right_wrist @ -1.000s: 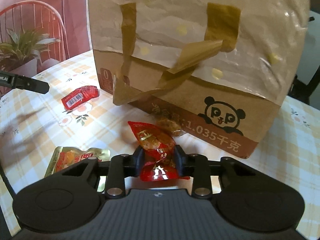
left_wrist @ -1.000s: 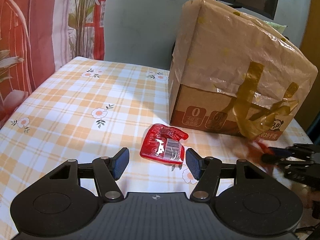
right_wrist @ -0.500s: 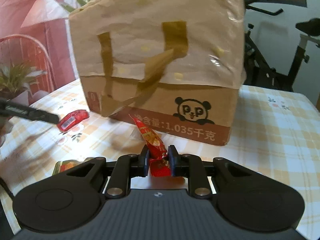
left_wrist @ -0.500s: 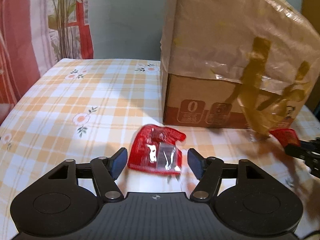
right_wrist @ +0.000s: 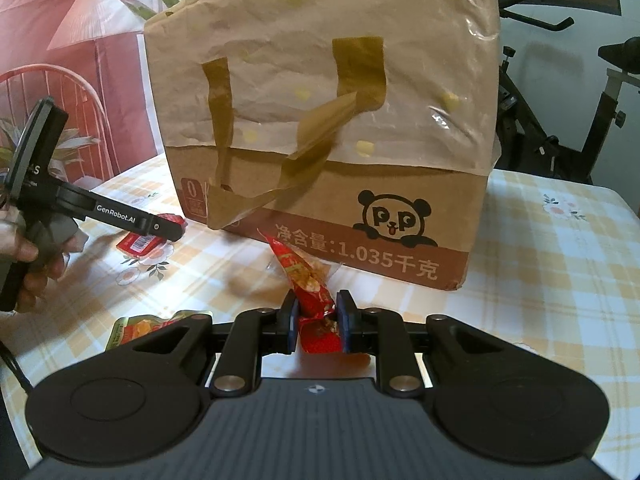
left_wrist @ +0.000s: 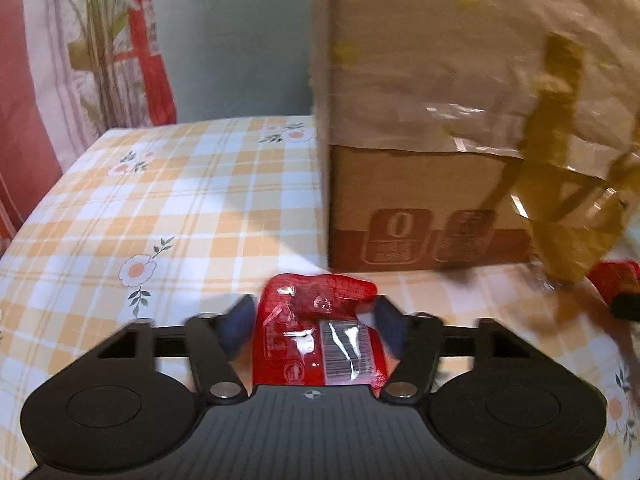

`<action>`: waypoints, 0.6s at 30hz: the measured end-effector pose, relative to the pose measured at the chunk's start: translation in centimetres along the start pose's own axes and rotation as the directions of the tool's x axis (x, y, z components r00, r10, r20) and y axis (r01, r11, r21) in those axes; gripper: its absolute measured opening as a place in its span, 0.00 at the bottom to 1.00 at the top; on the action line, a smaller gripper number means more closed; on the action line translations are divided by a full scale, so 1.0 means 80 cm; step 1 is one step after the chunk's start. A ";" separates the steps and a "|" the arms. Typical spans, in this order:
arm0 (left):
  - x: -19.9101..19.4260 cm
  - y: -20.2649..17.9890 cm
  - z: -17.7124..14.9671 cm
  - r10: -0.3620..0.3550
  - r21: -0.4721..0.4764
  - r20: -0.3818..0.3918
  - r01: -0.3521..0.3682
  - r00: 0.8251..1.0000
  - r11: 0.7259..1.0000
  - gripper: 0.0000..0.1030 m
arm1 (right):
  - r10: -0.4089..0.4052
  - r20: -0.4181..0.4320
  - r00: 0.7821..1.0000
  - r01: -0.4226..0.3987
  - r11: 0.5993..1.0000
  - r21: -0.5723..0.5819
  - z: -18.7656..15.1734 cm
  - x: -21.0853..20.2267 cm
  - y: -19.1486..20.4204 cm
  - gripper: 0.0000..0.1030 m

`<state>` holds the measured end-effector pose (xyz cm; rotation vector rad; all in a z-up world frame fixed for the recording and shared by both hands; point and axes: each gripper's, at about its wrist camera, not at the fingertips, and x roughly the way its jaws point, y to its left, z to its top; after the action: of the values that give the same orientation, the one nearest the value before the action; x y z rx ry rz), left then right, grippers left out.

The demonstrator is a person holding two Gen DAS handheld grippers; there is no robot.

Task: Organize snacks
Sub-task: 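Grasp the red spicy packet with right tool while left tool grasps the red barcode packet, then lift both red packets and carry them over the box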

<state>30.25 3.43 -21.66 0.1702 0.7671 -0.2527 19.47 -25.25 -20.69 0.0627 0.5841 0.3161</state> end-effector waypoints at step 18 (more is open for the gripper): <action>-0.079 -0.033 -0.055 -0.051 -0.094 0.091 0.059 0.995 0.994 0.48 | 0.008 0.015 1.000 -0.008 1.000 0.021 -0.001 -0.006 -0.002 0.20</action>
<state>22.21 3.02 -20.48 0.0458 0.6950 -0.2731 19.11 -25.57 -20.54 0.0876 0.5729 0.3170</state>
